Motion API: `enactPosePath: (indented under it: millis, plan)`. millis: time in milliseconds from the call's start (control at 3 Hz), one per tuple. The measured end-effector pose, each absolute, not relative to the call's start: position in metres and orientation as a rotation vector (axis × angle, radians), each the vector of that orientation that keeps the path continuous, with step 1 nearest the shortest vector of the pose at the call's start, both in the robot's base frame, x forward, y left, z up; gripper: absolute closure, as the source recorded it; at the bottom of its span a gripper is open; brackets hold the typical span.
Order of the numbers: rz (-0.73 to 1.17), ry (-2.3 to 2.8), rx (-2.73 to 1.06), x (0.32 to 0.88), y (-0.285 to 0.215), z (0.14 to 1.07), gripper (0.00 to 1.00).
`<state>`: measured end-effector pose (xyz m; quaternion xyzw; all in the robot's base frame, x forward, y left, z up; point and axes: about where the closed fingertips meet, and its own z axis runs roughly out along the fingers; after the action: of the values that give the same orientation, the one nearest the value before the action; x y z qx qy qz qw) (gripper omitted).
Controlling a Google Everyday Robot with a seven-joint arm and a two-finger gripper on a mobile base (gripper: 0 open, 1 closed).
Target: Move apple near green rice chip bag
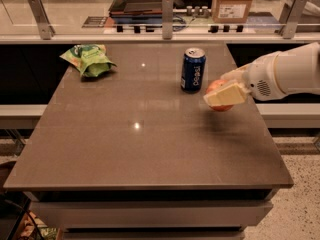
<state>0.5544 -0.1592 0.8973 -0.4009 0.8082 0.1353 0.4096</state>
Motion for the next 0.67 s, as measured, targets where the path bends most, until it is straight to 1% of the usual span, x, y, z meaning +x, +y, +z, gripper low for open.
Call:
enactPosePath:
  millis: [667]
  plan:
    - [0.253,2.04,-0.995,0.56,-0.164,0.976,1.0]
